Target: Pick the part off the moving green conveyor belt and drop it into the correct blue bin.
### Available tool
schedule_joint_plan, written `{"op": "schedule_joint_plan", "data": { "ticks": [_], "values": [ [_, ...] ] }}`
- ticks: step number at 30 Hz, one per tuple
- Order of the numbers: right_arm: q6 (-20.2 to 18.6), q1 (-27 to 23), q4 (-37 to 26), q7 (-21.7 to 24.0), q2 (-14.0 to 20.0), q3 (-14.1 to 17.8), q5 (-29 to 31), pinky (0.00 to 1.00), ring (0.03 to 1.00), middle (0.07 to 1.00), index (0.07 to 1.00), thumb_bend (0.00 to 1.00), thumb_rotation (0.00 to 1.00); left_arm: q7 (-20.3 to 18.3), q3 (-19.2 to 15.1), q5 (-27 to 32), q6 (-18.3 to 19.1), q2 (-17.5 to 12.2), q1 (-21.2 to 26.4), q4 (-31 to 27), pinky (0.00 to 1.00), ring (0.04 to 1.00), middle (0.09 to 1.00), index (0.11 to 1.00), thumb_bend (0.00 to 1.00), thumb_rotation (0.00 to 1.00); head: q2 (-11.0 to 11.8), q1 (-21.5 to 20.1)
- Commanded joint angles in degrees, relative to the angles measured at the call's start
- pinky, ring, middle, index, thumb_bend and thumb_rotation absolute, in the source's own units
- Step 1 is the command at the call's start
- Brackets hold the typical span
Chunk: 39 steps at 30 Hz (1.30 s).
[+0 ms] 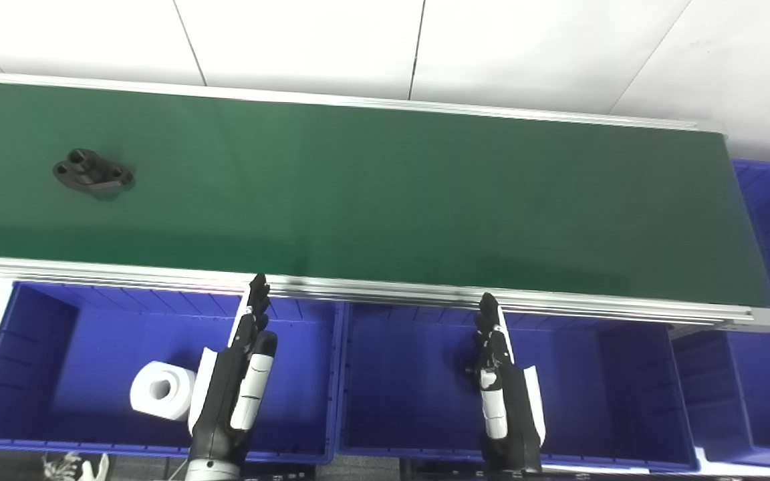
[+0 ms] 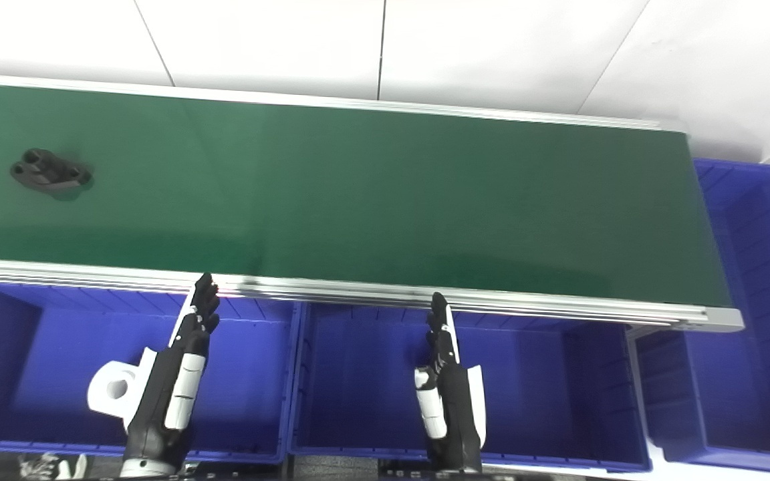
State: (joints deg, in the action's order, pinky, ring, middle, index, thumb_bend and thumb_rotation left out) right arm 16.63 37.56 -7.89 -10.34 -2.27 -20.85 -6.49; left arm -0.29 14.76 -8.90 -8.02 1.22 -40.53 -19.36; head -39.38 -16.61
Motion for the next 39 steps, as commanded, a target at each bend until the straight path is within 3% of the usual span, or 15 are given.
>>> {"op": "schedule_joint_plan", "data": {
  "ticks": [1,17,21,25,26,32,39],
  "values": [
    [4.0,1.1,-0.1,0.6,-3.8,-2.1,0.4,1.0,1.0,1.0,1.0,0.98,0.97,-0.1,0.4,0.5,-2.0,-0.1,-0.7,-0.9,1.0,1.0,1.0,1.0,0.6,1.0,0.1,0.1],
    [4.1,1.6,0.0,1.5,-3.0,-2.0,0.4,1.0,1.0,1.0,1.0,0.95,0.95,1.2,0.9,-0.5,-2.6,0.7,-1.8,-0.8,1.0,1.0,1.0,1.0,0.61,1.0,1.1,1.1],
    [5.3,1.4,1.0,2.0,-2.7,-1.9,1.2,1.0,1.0,1.0,1.0,0.93,0.94,0.3,1.2,1.7,-2.8,0.3,-1.6,-0.1,1.0,1.0,1.0,1.0,0.59,1.0,2.6,1.6],
    [6.7,0.9,2.7,2.5,-2.4,-1.4,1.6,1.0,1.0,1.0,1.0,0.92,0.93,0.6,1.2,0.8,-5.2,0.0,-0.8,2.4,1.0,1.0,1.0,1.0,0.58,1.0,5.2,2.9],
    [7.1,0.7,3.4,2.6,-2.3,-1.1,1.7,1.0,1.0,1.0,1.0,0.93,0.93,0.7,1.3,0.6,-5.4,0.2,-0.7,2.9,1.0,1.0,1.0,1.0,0.6,1.0,6.6,4.2],
    [9.3,-1.1,7.0,3.9,-1.2,0.8,3.3,1.0,1.0,1.0,1.0,0.96,0.92,2.4,1.9,-1.1,-8.5,2.1,0.3,7.2,1.0,1.0,1.0,1.0,0.58,1.0,10.0,7.6],
    [10.2,-3.3,9.4,6.2,0.9,3.0,5.0,1.0,1.0,1.0,1.0,0.94,0.93,4.6,2.6,-3.4,-11.2,4.7,1.9,11.6,1.0,0.999,1.0,1.0,0.52,1.0,11.0,11.3]
  ]
}}
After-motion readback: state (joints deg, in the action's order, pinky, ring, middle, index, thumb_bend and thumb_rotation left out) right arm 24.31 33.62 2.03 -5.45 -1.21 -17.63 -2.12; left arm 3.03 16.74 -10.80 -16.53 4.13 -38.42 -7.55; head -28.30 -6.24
